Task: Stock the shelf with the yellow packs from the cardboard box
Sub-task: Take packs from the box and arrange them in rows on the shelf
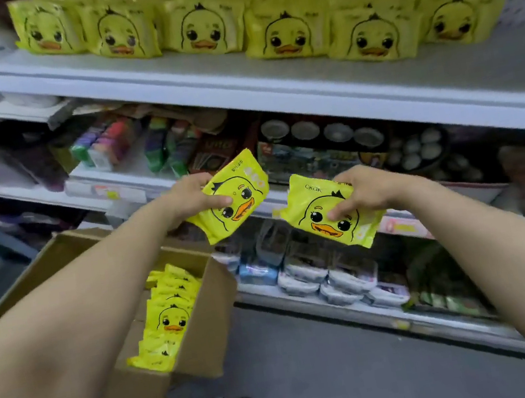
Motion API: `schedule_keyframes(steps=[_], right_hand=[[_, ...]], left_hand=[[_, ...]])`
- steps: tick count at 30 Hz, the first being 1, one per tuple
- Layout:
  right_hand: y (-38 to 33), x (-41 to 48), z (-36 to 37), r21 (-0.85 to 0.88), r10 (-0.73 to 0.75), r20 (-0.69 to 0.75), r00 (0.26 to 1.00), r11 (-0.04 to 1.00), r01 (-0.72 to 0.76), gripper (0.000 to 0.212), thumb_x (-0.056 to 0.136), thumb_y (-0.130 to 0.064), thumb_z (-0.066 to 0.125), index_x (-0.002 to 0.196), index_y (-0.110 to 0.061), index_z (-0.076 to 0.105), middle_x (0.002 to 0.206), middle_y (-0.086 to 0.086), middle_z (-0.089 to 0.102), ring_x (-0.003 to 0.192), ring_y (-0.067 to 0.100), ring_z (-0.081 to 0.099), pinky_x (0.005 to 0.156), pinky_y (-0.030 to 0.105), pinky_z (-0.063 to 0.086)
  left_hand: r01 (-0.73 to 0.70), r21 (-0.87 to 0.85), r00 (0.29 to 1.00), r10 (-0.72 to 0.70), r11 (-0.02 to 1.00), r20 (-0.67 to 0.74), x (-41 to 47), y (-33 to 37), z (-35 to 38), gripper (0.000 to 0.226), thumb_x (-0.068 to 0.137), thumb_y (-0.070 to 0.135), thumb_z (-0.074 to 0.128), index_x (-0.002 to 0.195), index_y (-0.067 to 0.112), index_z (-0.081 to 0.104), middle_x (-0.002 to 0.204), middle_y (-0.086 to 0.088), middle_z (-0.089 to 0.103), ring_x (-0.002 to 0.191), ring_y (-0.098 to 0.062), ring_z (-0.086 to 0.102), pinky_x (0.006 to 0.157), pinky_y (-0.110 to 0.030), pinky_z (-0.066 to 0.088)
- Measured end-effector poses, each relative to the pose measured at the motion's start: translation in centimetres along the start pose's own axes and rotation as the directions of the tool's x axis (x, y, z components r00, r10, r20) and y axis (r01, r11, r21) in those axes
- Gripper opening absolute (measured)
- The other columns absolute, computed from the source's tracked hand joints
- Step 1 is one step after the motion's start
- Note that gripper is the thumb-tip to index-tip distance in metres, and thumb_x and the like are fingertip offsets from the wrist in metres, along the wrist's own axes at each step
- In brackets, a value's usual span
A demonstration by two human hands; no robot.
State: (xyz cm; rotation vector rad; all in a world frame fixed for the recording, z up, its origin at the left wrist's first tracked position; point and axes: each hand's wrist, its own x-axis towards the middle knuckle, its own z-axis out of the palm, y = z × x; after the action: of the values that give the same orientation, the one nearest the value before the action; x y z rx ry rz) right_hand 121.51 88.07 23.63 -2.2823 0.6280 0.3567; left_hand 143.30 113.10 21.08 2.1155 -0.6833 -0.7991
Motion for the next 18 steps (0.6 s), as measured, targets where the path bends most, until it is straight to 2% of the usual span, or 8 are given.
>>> schedule_keyframes(steps=[2, 5, 9, 11, 14, 16, 18], right_hand=[[1.1, -2.7, -3.3, 0.002, -0.032, -0.079, 0.996, 0.999, 0.032, 0.033, 0.069, -0.025, 0.091, 0.092, -0.012, 0.072, 0.088, 0.001, 0.078, 0.082, 0.019, 0.075, 0.079, 0.037, 0.060], [2.9, -6.2, -7.6, 0.010, -0.059, -0.159, 0.986, 0.998, 0.062, 0.032, 0.069, -0.025, 0.090, 0.093, -0.012, 0.072, 0.086, 0.000, 0.078, 0.081, 0.019, 0.075, 0.078, 0.035, 0.060], [4.9, -9.4, -13.3, -0.005, -0.077, -0.218, 0.973, 0.997, 0.078, 0.033, 0.069, -0.027, 0.089, 0.096, -0.017, 0.073, 0.085, -0.006, 0.078, 0.077, 0.012, 0.074, 0.071, 0.026, 0.058], [5.8, -10.4, -15.8, -0.045, -0.083, -0.257, 0.963, 0.996, 0.074, 0.030, 0.069, -0.031, 0.089, 0.092, -0.021, 0.072, 0.083, -0.010, 0.077, 0.074, 0.007, 0.073, 0.065, 0.019, 0.054], [7.5, -11.4, -18.9, -0.015, -0.084, -0.318, 0.944, 0.996, 0.084, 0.028, 0.070, -0.027, 0.089, 0.090, -0.020, 0.072, 0.084, -0.007, 0.077, 0.076, 0.010, 0.074, 0.066, 0.022, 0.056], [8.6, -11.6, -20.6, 0.009, -0.073, -0.345, 0.936, 0.997, 0.081, 0.029, 0.070, -0.024, 0.089, 0.093, -0.018, 0.072, 0.085, -0.005, 0.078, 0.077, 0.014, 0.075, 0.068, 0.027, 0.058], [9.5, -11.7, -22.2, -0.002, -0.058, -0.349, 0.935, 0.998, 0.062, 0.030, 0.070, -0.025, 0.090, 0.094, -0.018, 0.072, 0.086, -0.004, 0.078, 0.079, 0.015, 0.075, 0.071, 0.031, 0.059]], left_hand=[[-0.056, 0.026, 0.998, 0.057, 0.998, -0.017, 0.1, 4.3, 1.0, 0.036, 0.076, 0.020, 0.083, 0.102, 0.006, 0.064, 0.097, -0.013, 0.074, 0.088, -0.029, 0.072, 0.083, -0.043, 0.057], [-0.156, 0.021, 0.988, 0.157, 0.987, 0.001, 0.0, 10.5, 2.8, 0.037, 0.076, 0.020, 0.083, 0.106, 0.007, 0.065, 0.099, -0.012, 0.074, 0.091, -0.030, 0.072, 0.087, -0.051, 0.056], [-0.295, 0.033, 0.955, 0.294, 0.955, 0.039, 0.8, 18.6, 4.6, 0.027, 0.077, 0.018, 0.081, 0.101, 0.018, 0.068, 0.101, -0.008, 0.075, 0.082, -0.019, 0.073, 0.079, -0.035, 0.059], [-0.334, 0.059, 0.942, 0.331, 0.941, 0.050, 1.7, 22.5, 5.5, 0.036, 0.076, 0.019, 0.082, 0.108, 0.012, 0.066, 0.101, -0.007, 0.074, 0.084, -0.019, 0.072, 0.079, -0.035, 0.059], [-0.386, 0.126, 0.921, 0.375, 0.914, 0.103, 4.1, 27.7, 7.0, 0.040, 0.074, 0.022, 0.084, 0.107, 0.010, 0.065, 0.101, -0.006, 0.074, 0.088, -0.022, 0.072, 0.080, -0.036, 0.058], [-0.448, 0.180, 0.892, 0.426, 0.876, 0.152, 5.8, 30.9, 8.3, 0.053, 0.068, 0.029, 0.085, 0.113, 0.010, 0.066, 0.113, -0.006, 0.072, 0.096, -0.020, 0.070, 0.086, -0.033, 0.056], [-0.501, 0.329, 0.865, 0.480, 0.800, 0.149, 7.5, 34.0, 9.7, 0.077, 0.067, 0.042, 0.085, 0.135, 0.016, 0.055, 0.130, 0.001, 0.061, 0.115, -0.018, 0.059, 0.099, -0.028, 0.045]])
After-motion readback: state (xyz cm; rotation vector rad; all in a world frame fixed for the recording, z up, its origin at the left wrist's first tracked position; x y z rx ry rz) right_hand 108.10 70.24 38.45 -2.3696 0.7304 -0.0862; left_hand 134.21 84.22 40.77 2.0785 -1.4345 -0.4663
